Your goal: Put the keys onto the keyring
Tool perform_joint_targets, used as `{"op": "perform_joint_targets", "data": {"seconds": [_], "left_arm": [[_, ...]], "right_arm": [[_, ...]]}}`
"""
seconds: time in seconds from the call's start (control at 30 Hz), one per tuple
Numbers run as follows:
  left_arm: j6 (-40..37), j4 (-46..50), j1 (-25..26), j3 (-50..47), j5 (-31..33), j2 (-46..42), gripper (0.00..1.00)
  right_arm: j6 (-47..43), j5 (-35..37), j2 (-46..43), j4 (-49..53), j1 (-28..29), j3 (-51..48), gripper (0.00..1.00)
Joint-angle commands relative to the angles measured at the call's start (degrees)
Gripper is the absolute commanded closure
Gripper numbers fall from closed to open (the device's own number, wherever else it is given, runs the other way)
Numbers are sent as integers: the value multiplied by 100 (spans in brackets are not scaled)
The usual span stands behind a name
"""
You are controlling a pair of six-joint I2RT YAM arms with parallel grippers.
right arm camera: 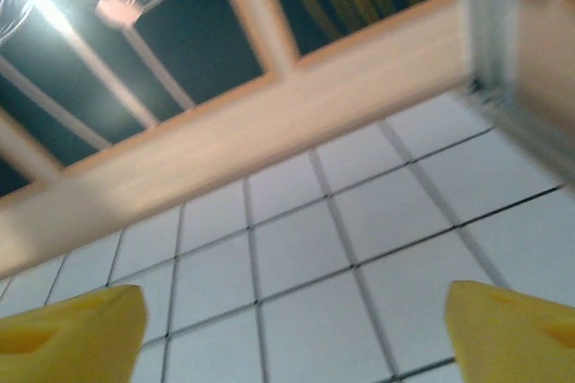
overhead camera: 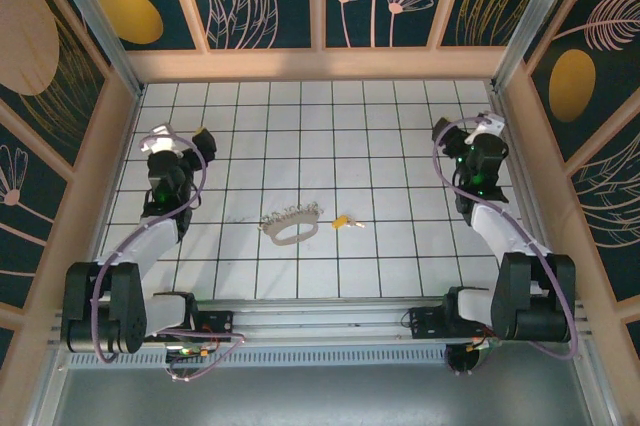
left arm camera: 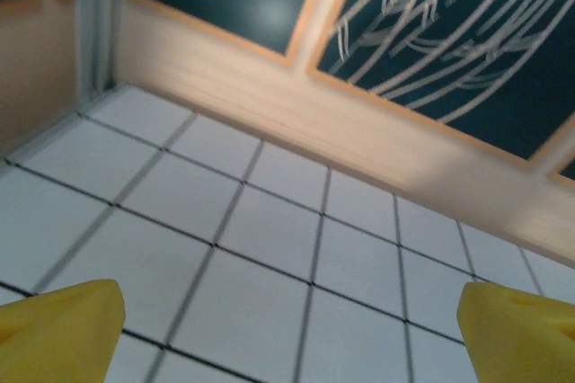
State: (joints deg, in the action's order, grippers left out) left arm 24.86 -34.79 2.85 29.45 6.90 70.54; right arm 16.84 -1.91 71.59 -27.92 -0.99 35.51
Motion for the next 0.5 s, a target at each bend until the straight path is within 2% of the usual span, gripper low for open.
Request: {"op": "perform_joint_targets", "data": {"seconds": [0.0,0.17,0.3,0.47], "left_arm": [[673,887,461,294,-406,-134,5],[1471,1146,1065,157,-907,-158,8],[1754,1506,1555,-28,-831,-375,8],[2153,1728,2014,-376,-703,-686,8]], "right_arm": [[92,-1329,171,683,361,123,21],[-142,-1936,510,852,1390,172,24],[-261,-2458,916,683,2021,265,30],[-505,-3033,1554,487,2538,457,36]]}}
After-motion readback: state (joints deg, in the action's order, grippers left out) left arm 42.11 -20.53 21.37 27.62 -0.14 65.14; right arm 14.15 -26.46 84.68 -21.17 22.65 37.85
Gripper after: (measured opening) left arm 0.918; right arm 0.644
